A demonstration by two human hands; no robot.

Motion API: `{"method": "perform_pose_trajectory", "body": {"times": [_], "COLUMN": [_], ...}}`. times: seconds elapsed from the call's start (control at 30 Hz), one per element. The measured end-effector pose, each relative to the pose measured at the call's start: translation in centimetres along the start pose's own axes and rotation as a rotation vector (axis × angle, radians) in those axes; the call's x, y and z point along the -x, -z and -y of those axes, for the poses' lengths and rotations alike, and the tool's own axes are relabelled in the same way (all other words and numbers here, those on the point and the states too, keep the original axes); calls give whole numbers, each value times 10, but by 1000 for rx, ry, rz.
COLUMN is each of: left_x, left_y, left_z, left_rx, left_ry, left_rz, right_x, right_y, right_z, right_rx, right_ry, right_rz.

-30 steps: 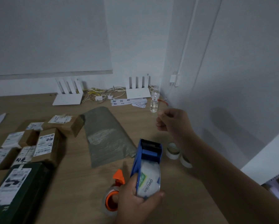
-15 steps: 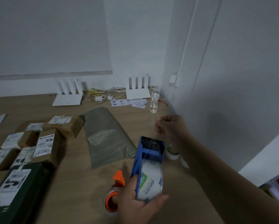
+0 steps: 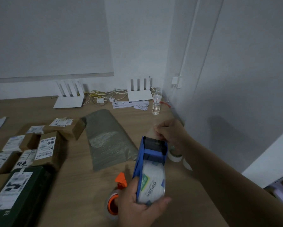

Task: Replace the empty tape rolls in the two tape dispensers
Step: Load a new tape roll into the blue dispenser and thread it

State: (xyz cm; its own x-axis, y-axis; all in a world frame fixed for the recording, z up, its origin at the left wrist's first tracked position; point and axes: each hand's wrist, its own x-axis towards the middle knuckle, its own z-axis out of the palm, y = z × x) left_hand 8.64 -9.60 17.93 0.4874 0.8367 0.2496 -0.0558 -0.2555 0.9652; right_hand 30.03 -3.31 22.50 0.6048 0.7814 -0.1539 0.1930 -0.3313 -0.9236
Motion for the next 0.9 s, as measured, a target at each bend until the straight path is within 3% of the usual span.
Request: {"method": "perform_pose_trajectory", "body": {"times": [0.37, 0.57, 0.8, 0.9], "left_x": [5, 7, 4, 0], "left_y": [2, 3, 0, 0], "left_z": [-8, -11, -14, -14], "left_rx": [35, 46, 69, 137], "left_ry": [-13, -14, -26, 1], "left_rz": [-28, -23, -95, -110], "right_x": [-2, 0, 20, 41], "right_y": [-2, 2, -8, -18], "right_z": [-18, -29, -52, -70], "right_rx": [-6, -189, -497, -601], "right_ry": [-61, -141, -370, -369], "right_rz": [192, 278, 136, 214]}}
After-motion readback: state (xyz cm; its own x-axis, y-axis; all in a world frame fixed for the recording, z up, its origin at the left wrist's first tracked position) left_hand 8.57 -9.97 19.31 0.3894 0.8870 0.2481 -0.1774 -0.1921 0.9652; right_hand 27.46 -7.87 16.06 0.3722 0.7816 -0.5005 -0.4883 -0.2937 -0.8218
